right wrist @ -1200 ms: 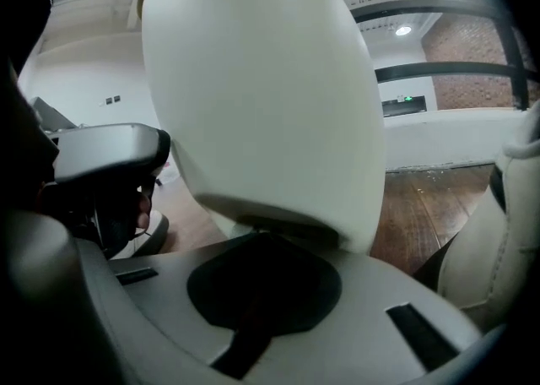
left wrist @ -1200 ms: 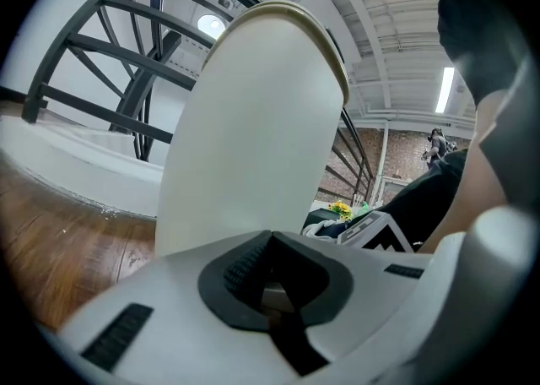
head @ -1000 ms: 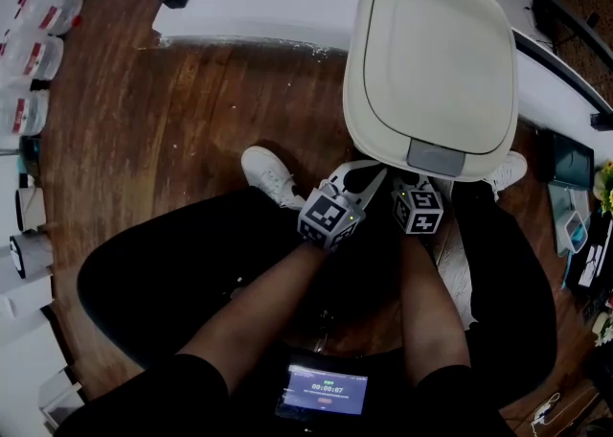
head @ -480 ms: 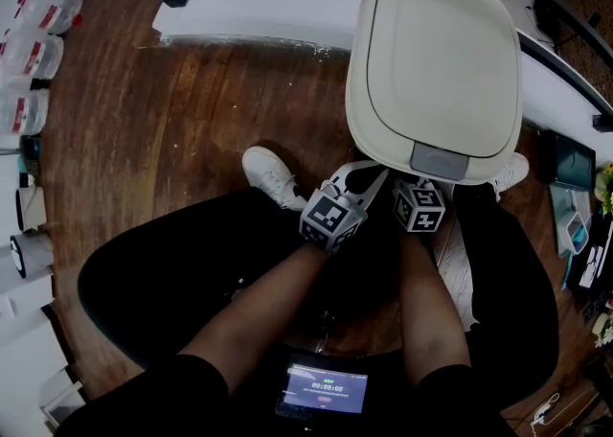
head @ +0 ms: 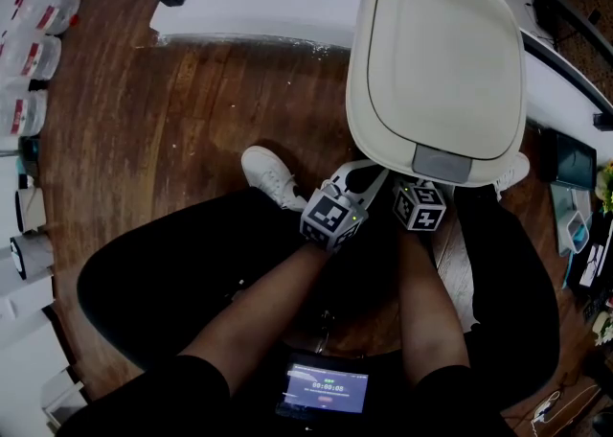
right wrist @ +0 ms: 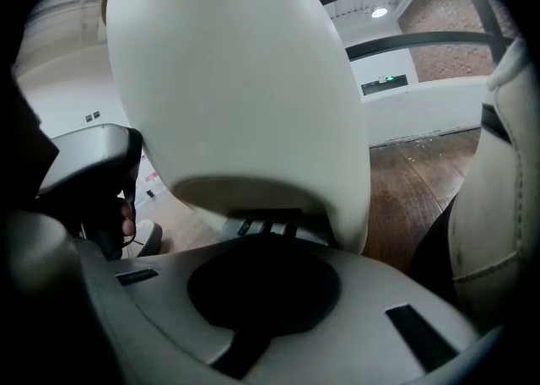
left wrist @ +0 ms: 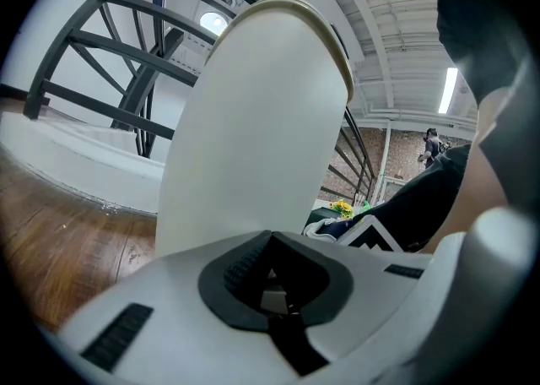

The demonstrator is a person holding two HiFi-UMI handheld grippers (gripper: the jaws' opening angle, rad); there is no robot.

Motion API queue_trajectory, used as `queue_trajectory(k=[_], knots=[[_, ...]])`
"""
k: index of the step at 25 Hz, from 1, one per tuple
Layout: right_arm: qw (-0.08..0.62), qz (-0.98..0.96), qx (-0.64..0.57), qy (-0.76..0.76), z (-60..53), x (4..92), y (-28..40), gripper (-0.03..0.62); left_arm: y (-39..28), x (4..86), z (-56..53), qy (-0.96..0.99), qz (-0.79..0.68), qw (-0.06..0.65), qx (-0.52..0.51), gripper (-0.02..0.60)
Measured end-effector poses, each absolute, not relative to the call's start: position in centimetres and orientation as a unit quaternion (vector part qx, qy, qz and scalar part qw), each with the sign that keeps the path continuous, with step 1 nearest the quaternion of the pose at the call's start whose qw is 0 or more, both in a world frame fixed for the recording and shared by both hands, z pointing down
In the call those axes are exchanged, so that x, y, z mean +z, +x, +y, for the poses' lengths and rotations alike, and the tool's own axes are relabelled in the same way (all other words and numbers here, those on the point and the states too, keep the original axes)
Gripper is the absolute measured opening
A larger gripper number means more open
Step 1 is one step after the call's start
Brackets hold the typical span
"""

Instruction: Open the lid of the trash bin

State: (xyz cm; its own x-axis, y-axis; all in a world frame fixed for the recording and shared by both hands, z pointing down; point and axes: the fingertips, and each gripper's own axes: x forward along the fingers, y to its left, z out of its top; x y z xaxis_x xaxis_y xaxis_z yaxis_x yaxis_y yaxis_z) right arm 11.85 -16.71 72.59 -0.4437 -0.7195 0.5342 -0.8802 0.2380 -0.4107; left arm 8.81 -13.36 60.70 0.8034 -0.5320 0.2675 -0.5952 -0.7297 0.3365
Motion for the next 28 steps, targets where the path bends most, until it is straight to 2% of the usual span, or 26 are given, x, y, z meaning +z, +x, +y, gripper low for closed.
queue_trajectory(k=[16,28], knots=[[0.116,-0.759,0.384,0.514,-16.7,73.2,12.0,0.015,9.0,61.0,-13.3,0.927,-0.304,0.207,0.078,0.040],[0.149,-0.738,0.415,0.511,-16.8,74.4,11.9,0.015,8.9,61.0,-13.5,0.924,-0.306,0.209,0.090,0.038]])
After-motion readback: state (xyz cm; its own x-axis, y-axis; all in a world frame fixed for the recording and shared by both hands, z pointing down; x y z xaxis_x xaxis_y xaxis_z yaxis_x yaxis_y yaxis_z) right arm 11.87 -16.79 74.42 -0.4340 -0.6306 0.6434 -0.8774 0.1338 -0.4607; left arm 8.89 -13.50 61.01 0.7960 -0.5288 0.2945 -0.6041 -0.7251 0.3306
